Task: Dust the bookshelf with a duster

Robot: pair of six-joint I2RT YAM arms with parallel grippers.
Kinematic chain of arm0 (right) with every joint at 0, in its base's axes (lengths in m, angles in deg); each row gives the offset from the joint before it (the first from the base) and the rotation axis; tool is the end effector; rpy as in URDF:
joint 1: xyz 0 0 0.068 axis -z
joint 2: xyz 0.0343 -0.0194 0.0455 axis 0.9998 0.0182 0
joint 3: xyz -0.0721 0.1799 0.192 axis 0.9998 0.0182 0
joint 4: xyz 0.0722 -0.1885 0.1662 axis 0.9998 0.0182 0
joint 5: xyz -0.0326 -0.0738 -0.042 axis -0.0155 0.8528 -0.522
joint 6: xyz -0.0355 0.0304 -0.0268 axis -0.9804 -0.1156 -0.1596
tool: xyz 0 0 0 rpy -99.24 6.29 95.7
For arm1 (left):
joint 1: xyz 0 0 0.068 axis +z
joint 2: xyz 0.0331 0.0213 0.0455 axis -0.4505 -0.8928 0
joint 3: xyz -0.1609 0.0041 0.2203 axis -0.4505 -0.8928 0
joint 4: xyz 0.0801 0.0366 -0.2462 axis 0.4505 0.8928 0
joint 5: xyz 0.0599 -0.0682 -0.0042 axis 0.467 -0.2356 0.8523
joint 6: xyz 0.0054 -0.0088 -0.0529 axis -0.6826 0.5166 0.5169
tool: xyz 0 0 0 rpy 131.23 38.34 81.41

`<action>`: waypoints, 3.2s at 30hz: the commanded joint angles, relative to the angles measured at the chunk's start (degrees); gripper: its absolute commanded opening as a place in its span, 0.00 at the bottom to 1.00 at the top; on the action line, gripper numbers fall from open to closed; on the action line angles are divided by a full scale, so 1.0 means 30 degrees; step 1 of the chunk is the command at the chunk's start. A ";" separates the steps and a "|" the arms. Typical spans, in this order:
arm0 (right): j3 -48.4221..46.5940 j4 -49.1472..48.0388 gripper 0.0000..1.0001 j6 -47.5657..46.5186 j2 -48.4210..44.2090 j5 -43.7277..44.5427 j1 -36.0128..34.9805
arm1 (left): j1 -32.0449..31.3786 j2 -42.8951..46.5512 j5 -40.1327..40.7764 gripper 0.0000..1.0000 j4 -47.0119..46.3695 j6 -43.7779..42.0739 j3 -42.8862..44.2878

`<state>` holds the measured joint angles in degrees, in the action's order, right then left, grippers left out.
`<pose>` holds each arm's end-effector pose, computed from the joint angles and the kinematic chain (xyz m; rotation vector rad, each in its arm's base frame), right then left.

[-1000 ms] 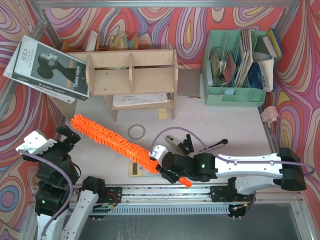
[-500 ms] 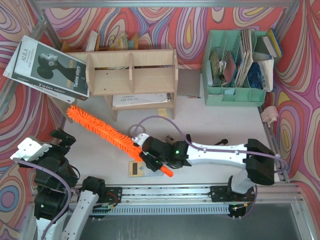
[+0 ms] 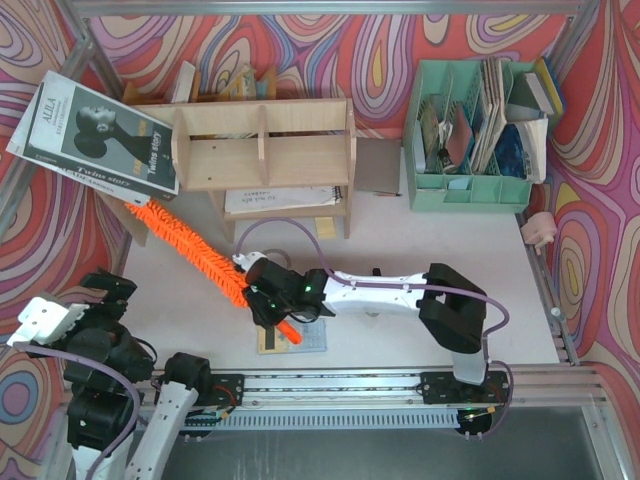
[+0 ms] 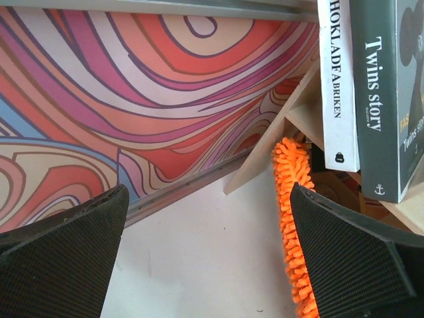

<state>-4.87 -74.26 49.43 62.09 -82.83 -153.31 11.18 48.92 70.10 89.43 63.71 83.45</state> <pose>0.1839 0.3881 0.2214 -0.8801 2.2866 0.8239 0.0010 0.0321 0.3731 -0.8603 1.2078 0.3021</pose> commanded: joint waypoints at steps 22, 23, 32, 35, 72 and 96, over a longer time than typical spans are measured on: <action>0.0333 -0.3514 0.00 0.3342 -0.0828 0.1393 -0.0107 | 0.0101 -0.0666 -0.0090 0.99 -0.0618 -0.0293 -0.0289; 0.0819 -0.3588 0.00 0.3667 -0.1295 0.1943 -0.0095 | 0.0101 -0.0613 -0.0117 0.99 -0.0603 -0.0293 -0.0266; 0.3076 -0.3905 0.00 0.4526 -0.3931 0.3113 -0.0213 | 0.0102 -0.0383 -0.0270 0.99 -0.0641 -0.0409 -0.0284; 0.2499 -0.4050 0.00 0.3820 -0.3616 0.2977 -0.0957 | 0.0102 -0.0502 -0.0370 0.98 -0.0641 -0.0408 -0.0288; 0.2121 -0.1336 0.00 0.6231 -0.3927 0.7623 -0.1916 | 0.0101 -0.1190 -0.0535 0.99 -0.0525 -0.0377 -0.0232; 0.0747 -0.2367 0.00 0.3799 -0.2312 0.6383 -0.2344 | 0.0101 -0.1882 -0.3665 0.98 -0.0762 -0.0878 -0.0257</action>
<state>-4.39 -77.67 59.73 58.55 -70.44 -160.53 11.18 44.46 65.81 88.53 62.84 83.10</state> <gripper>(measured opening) 0.336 0.984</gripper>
